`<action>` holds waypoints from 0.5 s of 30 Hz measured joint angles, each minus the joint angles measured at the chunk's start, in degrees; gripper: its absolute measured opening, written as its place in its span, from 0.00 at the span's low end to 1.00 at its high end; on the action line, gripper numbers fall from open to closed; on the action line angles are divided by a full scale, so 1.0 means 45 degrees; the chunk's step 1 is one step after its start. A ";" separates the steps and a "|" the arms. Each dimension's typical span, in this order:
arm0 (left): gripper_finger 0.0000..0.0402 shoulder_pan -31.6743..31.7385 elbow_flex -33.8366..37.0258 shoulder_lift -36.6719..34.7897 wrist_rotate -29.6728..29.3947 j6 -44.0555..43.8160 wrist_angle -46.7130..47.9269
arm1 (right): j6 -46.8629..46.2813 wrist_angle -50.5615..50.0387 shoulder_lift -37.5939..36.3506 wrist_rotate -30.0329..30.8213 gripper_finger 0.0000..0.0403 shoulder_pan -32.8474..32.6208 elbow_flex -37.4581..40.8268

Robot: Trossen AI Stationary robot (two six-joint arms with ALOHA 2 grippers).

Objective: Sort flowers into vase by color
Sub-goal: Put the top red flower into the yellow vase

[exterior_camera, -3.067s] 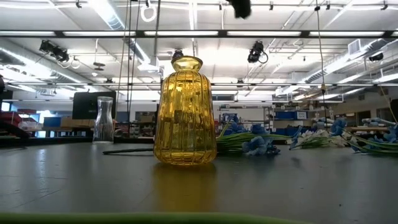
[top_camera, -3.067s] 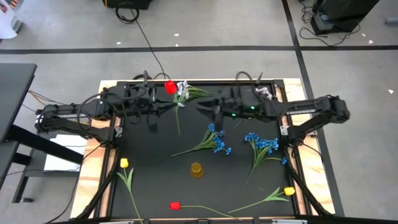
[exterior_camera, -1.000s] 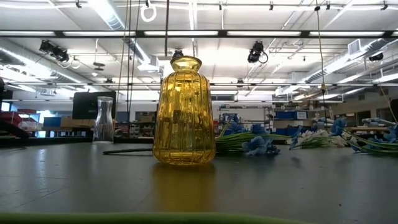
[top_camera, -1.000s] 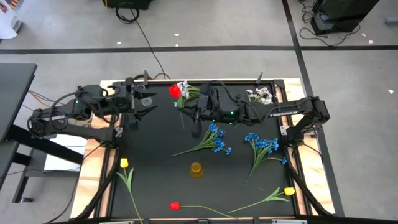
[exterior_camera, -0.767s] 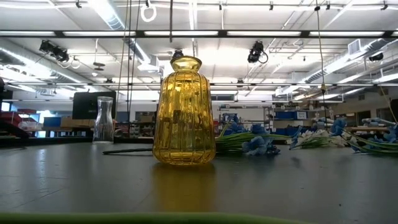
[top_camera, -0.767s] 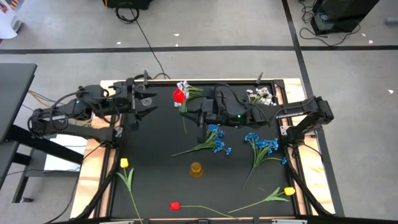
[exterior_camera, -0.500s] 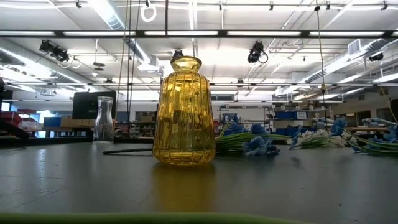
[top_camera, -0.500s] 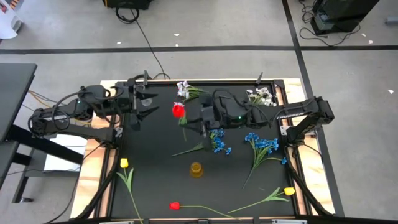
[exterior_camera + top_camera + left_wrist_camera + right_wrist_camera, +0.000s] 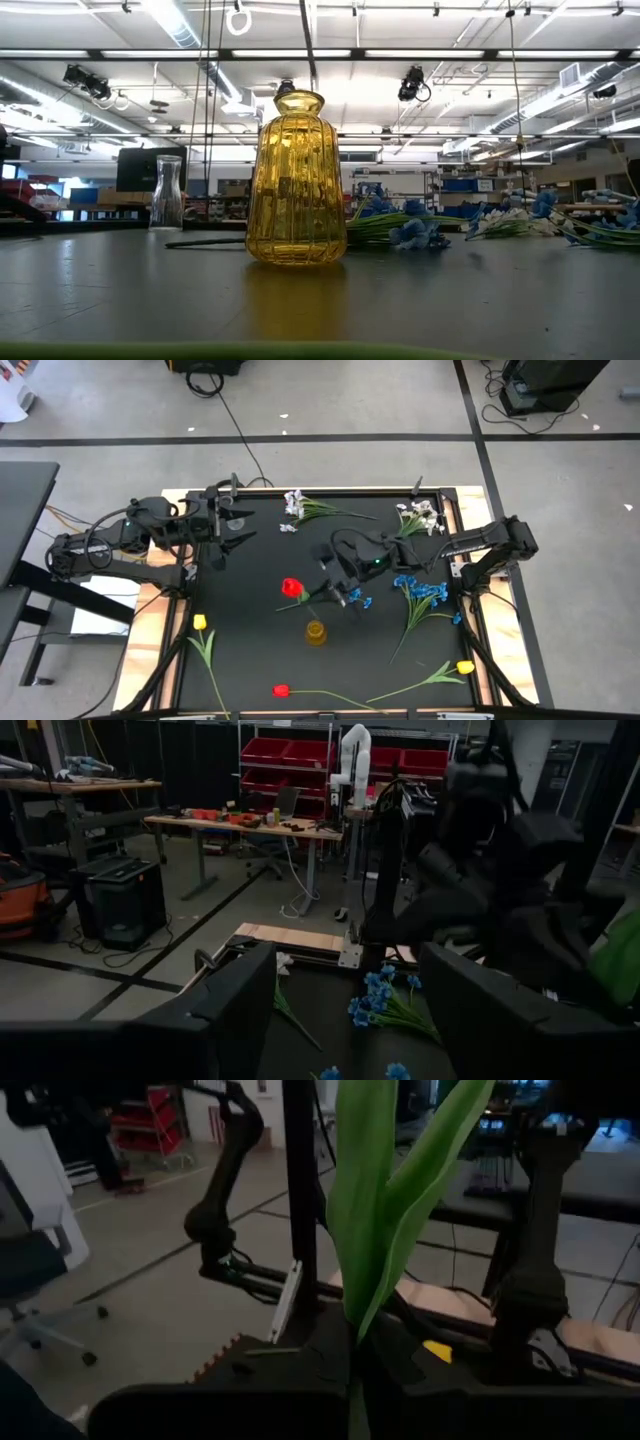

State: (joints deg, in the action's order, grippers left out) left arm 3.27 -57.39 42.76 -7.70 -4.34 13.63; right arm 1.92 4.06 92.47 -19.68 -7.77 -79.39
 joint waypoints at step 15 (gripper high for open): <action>0.63 0.0000 0.0000 0.0000 0.0000 0.0005 0.0000 | -0.0496 0.4417 -0.0012 0.0710 0.03 -0.0450 0.2370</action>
State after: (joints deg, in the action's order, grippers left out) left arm 3.27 -57.39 42.76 -7.70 -4.32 13.63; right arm -0.31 23.94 92.41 -16.49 -9.79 -68.73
